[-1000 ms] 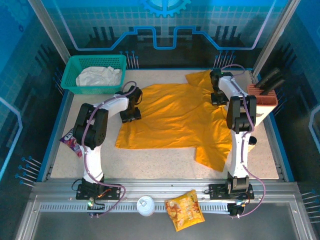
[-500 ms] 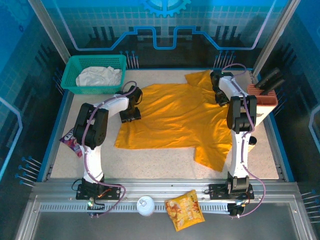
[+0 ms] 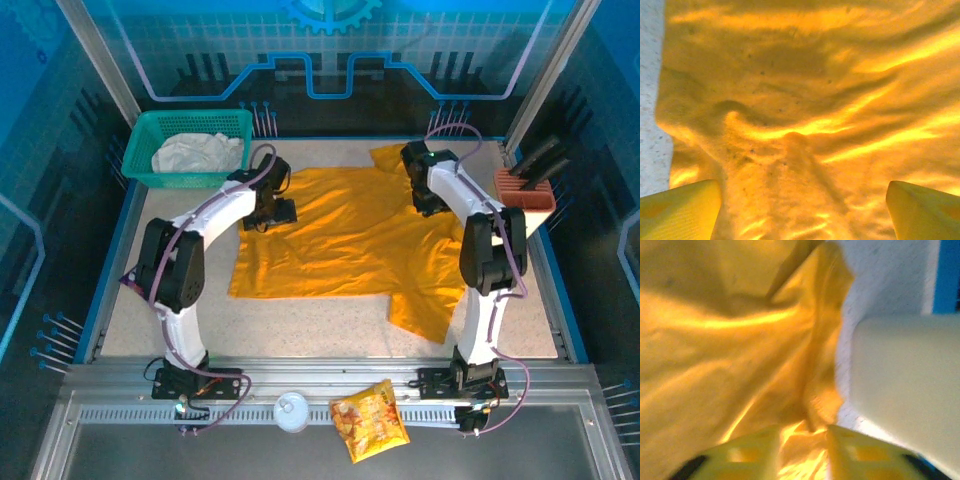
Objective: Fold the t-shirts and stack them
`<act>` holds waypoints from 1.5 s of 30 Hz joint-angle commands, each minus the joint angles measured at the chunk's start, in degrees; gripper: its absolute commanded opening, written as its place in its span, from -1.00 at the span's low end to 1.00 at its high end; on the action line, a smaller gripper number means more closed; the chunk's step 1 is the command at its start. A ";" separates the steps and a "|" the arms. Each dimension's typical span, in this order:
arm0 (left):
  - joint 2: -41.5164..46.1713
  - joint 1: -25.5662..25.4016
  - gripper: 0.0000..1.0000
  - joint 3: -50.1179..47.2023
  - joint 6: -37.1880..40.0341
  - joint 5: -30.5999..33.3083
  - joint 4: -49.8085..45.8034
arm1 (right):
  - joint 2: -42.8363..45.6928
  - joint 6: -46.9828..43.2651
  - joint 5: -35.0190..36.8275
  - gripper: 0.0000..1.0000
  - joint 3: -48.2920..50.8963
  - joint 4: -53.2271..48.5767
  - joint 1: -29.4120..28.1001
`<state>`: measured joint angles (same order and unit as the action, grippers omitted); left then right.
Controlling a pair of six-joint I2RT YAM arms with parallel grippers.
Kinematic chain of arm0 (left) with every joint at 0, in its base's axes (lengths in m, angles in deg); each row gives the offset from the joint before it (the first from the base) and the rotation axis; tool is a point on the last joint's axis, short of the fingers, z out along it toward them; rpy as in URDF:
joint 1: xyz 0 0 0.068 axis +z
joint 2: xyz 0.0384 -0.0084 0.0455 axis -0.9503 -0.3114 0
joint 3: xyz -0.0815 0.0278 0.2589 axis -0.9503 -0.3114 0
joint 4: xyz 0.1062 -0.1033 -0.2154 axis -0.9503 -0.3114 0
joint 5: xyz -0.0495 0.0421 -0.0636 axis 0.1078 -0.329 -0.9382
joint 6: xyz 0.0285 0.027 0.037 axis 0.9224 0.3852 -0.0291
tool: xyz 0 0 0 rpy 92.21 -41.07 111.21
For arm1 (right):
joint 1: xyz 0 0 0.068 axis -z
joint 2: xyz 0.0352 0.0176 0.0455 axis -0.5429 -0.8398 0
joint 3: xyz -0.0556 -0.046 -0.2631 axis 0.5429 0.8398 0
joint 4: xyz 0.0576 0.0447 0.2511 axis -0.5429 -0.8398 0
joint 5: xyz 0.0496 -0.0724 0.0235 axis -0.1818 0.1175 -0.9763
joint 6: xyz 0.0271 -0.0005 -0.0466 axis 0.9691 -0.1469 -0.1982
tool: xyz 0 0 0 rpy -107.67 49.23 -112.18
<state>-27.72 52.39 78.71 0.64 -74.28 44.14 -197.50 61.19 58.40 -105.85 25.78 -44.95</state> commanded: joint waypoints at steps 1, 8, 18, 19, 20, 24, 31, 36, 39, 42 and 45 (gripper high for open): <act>5.90 0.04 0.78 -1.45 1.04 0.21 -0.23 | 4.02 4.65 -6.66 -0.86 10.80 4.47 0.29; 4.59 0.83 0.75 -6.29 -0.34 0.27 0.79 | 5.54 6.61 -8.46 -1.00 22.05 10.77 3.18; -4.77 1.47 0.51 -14.03 -4.55 -3.60 5.52 | 4.49 6.94 -5.57 -1.00 26.78 10.38 3.66; -4.62 1.28 0.49 -15.47 -5.04 -4.97 7.00 | 4.71 6.92 -5.48 -1.00 27.48 10.41 3.92; -4.36 1.03 0.47 -17.11 -5.64 -6.04 8.26 | 5.10 6.88 -5.55 -1.00 28.18 10.51 4.16; -3.60 0.74 0.37 -21.15 -6.34 -5.69 9.07 | 6.39 6.66 -7.31 -1.00 29.28 10.30 5.06; -0.32 0.74 0.32 -27.24 -6.95 -4.82 9.75 | 8.10 7.22 -10.59 -1.00 29.44 7.68 5.11; 0.63 0.74 0.31 -29.34 -7.44 -5.70 10.85 | 10.87 8.82 -17.75 -1.00 32.23 8.54 5.05; 0.94 0.74 0.30 -29.62 -7.40 -5.47 10.62 | 12.56 9.39 -20.87 -1.00 35.06 9.91 4.53; 1.83 0.74 0.30 -29.95 -7.34 -4.37 9.84 | 14.05 10.24 -21.76 -1.00 37.38 10.31 4.34; 2.74 0.74 0.31 -30.23 -7.25 -4.29 9.48 | 15.69 10.93 -22.95 -1.00 39.91 11.43 4.34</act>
<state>-23.00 53.35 52.24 -4.87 -75.79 61.51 -182.05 70.26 40.61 -69.18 37.32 -40.58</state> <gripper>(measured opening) 0.651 0.065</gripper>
